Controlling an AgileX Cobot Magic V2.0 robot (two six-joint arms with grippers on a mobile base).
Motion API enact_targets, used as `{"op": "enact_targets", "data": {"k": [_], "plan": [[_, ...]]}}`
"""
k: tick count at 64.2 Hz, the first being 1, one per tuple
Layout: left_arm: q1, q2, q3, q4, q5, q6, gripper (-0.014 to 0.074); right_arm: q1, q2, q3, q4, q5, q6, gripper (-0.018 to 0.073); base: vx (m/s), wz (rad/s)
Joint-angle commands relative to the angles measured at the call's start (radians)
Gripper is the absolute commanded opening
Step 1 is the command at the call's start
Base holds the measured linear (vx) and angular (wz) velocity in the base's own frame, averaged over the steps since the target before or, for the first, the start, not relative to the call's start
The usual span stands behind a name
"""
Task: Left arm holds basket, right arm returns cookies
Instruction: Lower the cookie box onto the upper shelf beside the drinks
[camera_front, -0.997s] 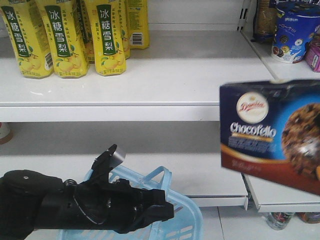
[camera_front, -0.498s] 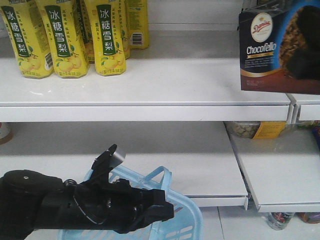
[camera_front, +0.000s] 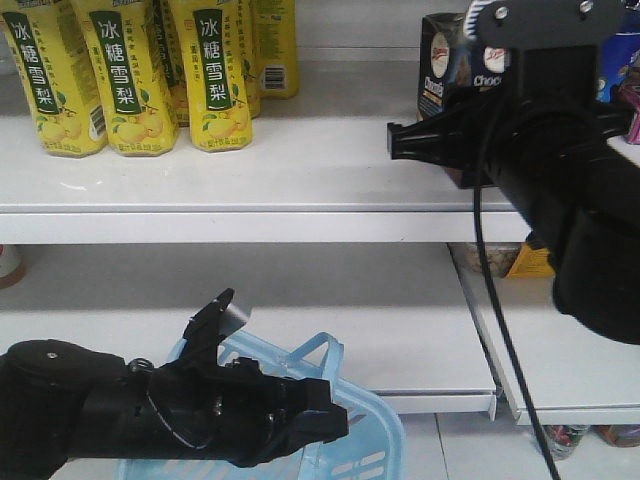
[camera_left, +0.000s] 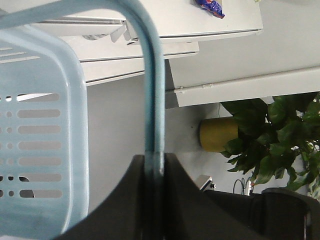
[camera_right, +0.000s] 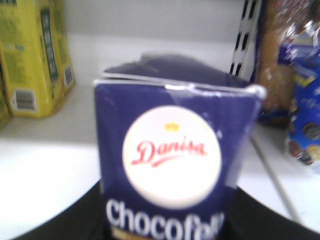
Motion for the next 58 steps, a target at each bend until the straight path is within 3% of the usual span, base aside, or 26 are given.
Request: {"op": "enact_targets", "data": {"k": [1, 7, 20, 26, 43, 58], "plan": [[-0.001, -0.041, -0.030, -0.044, 0.025, 0.017, -0.0006, -0.027, 0.015, -0.039, -0.038, 0.024, 0.022, 0.0272, 0.00, 0.00], [-0.001, -0.041, -0.030, -0.044, 0.025, 0.017, -0.0006, -0.096, 0.042, -0.046, 0.014, 0.075, 0.066, 0.0272, 0.00, 0.00], [-0.001, -0.041, -0.030, -0.044, 0.025, 0.017, -0.0006, -0.271, 0.045, -0.046, 0.080, 0.407, 0.070, 0.0272, 0.00, 0.00], [-0.001, -0.041, -0.030, -0.044, 0.025, 0.017, -0.0006, -0.325, 0.047, -0.046, 0.094, 0.464, 0.070, 0.0272, 0.00, 0.00], [-0.001, -0.041, -0.030, -0.044, 0.025, 0.017, -0.0006, -0.359, 0.075, -0.060, 0.084, 0.446, -0.013, 0.0282, 0.00, 0.00], [-0.001, -0.041, -0.030, -0.044, 0.025, 0.017, -0.0006, -0.357, 0.094, -0.087, 0.099, 0.467, -0.026, 0.0362, 0.00, 0.00]]}}
